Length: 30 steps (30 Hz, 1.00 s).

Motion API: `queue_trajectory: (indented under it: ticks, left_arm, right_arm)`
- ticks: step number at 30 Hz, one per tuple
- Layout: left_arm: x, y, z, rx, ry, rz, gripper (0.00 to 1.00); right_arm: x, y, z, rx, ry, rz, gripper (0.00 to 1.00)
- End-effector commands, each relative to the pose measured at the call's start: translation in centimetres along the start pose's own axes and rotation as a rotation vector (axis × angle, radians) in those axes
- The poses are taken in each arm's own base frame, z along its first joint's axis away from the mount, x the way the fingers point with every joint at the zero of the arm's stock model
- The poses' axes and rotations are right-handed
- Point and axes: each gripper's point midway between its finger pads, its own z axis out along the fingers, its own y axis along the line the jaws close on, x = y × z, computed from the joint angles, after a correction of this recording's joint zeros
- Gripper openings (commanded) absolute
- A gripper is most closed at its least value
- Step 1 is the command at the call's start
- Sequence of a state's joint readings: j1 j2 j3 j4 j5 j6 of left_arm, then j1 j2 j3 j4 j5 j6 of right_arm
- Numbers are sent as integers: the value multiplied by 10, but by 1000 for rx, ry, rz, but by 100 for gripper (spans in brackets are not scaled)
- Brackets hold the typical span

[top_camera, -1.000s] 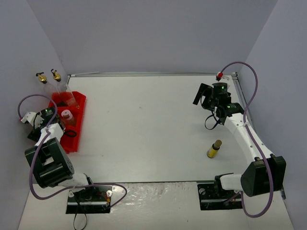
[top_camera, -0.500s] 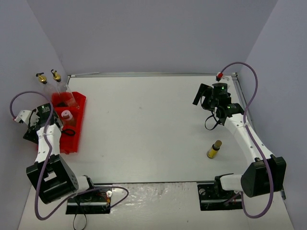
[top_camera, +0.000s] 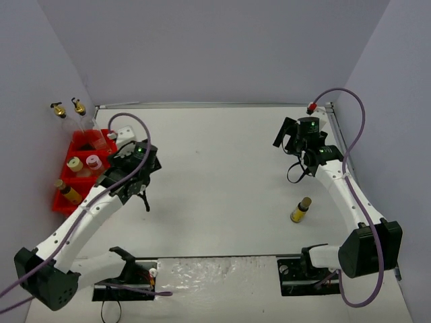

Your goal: Organize the condiment bottles

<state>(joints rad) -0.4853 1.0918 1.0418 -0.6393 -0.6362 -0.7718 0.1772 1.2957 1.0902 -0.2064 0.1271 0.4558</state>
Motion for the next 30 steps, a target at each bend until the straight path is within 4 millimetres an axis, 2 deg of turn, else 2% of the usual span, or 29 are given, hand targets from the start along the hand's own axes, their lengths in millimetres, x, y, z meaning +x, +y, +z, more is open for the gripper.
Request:
queue_trajectory:
  ticks: [1, 2, 3, 5, 6, 9, 10, 12, 14, 16, 18, 25, 26, 28, 30]
  left_arm:
    - [1, -129, -35, 362, -43, 252, 77]
    - [12, -158, -51, 453, -45, 304, 77]
    - [21, -177, -61, 519, -38, 338, 77]
    - [45, -226, -76, 715, -13, 390, 78]
    - [54, -243, -83, 798, -4, 402, 78]
    - [82, -284, -103, 1002, 19, 446, 79]
    - [73, -294, -109, 1034, -15, 416, 79]
    - [94, -319, -129, 1166, -4, 464, 80]
    - [103, -336, -148, 1272, -7, 483, 80]
    - [118, -348, -160, 1342, 10, 521, 81]
    - [128, -359, -180, 1428, 18, 552, 81]
    - [160, -386, -236, 1641, 48, 644, 81]
    - [167, -388, -237, 1653, 59, 667, 81]
    - [167, -394, -247, 1689, 57, 676, 81]
    - [173, -398, -248, 1710, 72, 690, 81]
  right_arm:
    - [-43, -13, -17, 81, -130, 57, 100]
    - [-45, -17, -18, 95, -136, 60, 100]
    - [-47, -19, -20, 105, -143, 64, 100]
    - [-53, -29, -25, 138, -160, 74, 100]
    - [-55, -32, -26, 149, -165, 78, 100]
    - [-59, -43, -31, 183, -179, 91, 100]
    - [-58, -44, -31, 186, -178, 91, 100]
    - [-60, -57, -29, 237, -183, 104, 100]
    - [-60, -68, -28, 273, -179, 117, 100]
    - [-61, -76, -29, 296, -185, 131, 100]
    - [-63, -85, -32, 322, -194, 142, 100]
    - [-69, -107, -39, 382, -219, 188, 100]
    - [-68, -108, -39, 384, -217, 188, 100]
    - [-67, -110, -40, 392, -217, 190, 100]
    - [-67, -113, -45, 400, -228, 200, 100]
